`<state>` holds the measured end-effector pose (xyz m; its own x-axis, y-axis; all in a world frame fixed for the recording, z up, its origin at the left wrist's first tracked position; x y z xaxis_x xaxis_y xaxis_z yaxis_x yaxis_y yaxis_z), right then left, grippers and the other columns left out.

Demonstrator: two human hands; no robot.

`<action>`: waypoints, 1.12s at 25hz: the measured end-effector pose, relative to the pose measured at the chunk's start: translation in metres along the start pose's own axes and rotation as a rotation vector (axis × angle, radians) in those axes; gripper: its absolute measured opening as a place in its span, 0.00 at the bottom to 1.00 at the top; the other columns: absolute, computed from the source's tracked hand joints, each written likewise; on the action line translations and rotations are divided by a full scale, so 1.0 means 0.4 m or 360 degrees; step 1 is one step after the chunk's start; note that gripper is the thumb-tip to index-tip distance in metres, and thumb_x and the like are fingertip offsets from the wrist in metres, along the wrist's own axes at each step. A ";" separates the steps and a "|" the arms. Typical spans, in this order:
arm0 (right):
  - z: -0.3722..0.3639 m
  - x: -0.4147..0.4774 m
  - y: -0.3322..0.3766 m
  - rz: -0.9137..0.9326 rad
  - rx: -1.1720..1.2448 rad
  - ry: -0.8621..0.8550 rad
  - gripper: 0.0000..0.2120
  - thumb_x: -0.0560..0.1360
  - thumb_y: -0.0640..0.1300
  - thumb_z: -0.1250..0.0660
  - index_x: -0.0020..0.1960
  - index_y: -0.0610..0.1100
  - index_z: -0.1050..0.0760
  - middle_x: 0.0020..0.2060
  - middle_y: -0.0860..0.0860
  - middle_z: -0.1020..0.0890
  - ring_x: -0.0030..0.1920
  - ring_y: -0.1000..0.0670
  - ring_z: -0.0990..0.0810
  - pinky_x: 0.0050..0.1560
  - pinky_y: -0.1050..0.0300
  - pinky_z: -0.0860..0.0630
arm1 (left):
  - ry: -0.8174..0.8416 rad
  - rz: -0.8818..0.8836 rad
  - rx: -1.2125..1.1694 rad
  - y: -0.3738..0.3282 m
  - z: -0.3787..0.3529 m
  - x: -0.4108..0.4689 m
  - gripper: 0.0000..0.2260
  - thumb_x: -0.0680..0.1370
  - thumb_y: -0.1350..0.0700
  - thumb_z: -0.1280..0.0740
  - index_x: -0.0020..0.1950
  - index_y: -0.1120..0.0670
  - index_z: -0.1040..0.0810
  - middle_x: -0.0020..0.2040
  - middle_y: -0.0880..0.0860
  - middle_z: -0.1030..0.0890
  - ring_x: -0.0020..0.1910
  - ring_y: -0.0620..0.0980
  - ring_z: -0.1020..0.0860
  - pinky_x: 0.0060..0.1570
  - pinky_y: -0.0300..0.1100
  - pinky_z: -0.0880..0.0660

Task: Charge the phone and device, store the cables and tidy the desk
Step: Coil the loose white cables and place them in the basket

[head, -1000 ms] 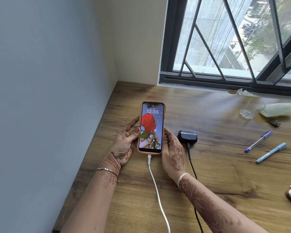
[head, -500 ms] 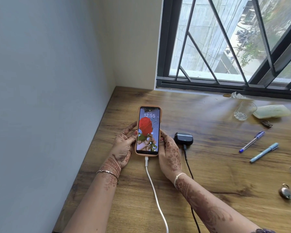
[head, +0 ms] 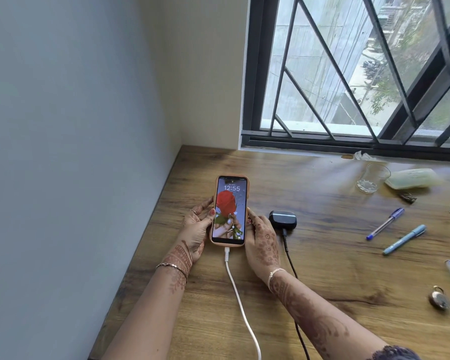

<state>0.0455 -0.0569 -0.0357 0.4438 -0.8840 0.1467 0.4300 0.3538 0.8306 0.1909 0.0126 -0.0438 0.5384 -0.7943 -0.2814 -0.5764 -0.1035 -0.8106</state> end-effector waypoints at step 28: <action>0.024 -0.002 -0.003 -0.0257 0.0081 -0.0191 0.11 0.75 0.43 0.34 0.56 0.50 0.19 0.48 0.52 0.15 0.48 0.55 0.18 0.53 0.61 0.23 | -0.0476 -0.0176 0.1497 -0.017 0.016 0.039 0.15 0.79 0.61 0.37 0.65 0.53 0.24 0.63 0.50 0.21 0.61 0.48 0.23 0.63 0.38 0.30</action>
<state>0.0371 -0.0595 -0.0319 0.2743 -0.9591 0.0697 0.4464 0.1912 0.8742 0.2071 0.0049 -0.0458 0.7671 -0.6119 -0.1927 0.1393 0.4521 -0.8810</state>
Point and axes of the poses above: each hand's wrist, its own x-axis towards the middle knuckle, its own z-axis out of the back of the hand, y = z × x, the point moved 6 cm from there along x, towards the middle knuckle
